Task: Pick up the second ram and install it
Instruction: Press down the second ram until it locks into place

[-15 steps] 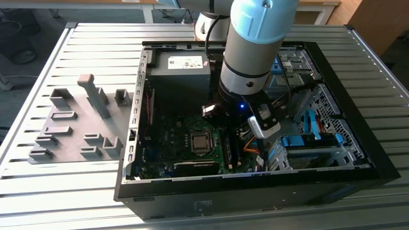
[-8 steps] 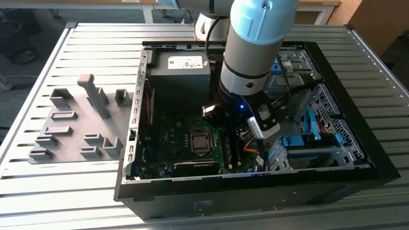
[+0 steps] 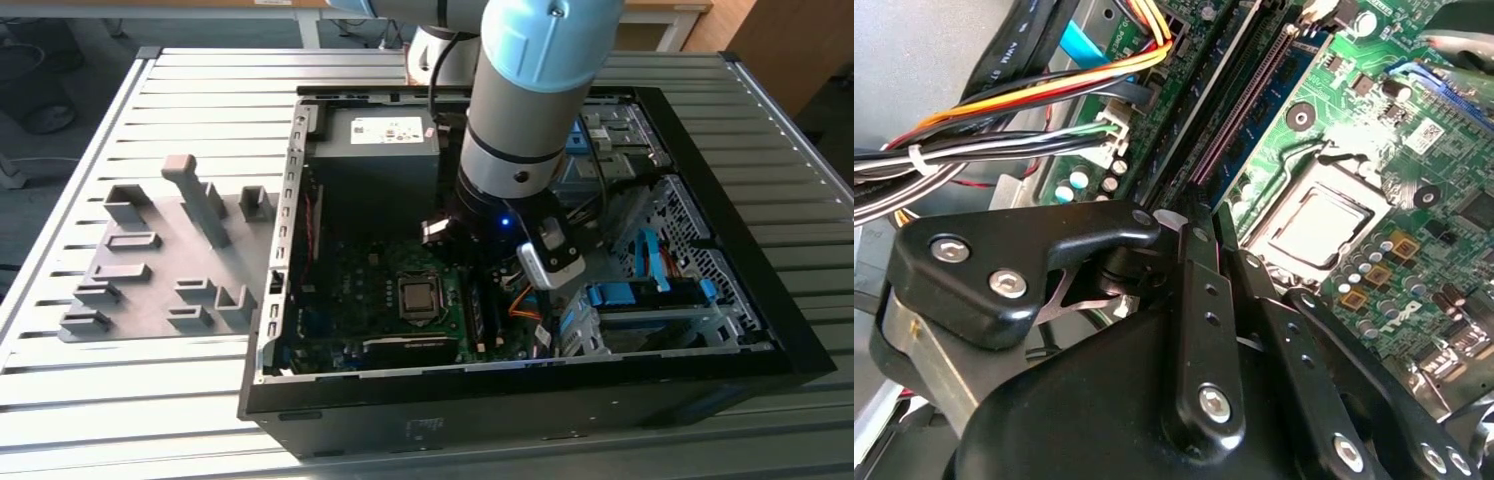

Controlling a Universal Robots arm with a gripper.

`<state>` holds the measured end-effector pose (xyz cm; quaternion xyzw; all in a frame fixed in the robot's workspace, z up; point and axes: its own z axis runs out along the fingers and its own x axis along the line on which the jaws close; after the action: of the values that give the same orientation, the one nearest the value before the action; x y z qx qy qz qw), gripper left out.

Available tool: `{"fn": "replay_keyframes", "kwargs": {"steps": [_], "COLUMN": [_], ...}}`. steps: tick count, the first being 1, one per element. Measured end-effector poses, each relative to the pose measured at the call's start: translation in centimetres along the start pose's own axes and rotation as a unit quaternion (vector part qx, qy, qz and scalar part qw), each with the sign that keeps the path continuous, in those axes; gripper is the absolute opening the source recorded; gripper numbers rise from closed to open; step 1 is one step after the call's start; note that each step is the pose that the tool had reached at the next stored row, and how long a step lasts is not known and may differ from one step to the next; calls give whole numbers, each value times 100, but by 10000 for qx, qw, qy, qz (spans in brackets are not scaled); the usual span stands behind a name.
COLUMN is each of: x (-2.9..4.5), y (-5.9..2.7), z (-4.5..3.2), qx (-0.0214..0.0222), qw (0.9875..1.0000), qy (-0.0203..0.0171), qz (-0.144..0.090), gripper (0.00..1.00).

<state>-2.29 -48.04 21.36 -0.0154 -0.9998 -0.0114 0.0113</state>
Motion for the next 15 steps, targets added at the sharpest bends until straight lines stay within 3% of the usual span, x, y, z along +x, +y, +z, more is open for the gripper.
{"fn": "replay_keyframes", "kwargs": {"steps": [4, 10, 15], "x": [0, 0, 0], "y": [0, 0, 0], "z": [-5, -6, 2], "qx": [0, 42, 42], "qw": [10000, 10000, 10000], "qy": [0, -1, -1], "qz": [0, 1, 1], "gripper": [14, 14, 14]}}
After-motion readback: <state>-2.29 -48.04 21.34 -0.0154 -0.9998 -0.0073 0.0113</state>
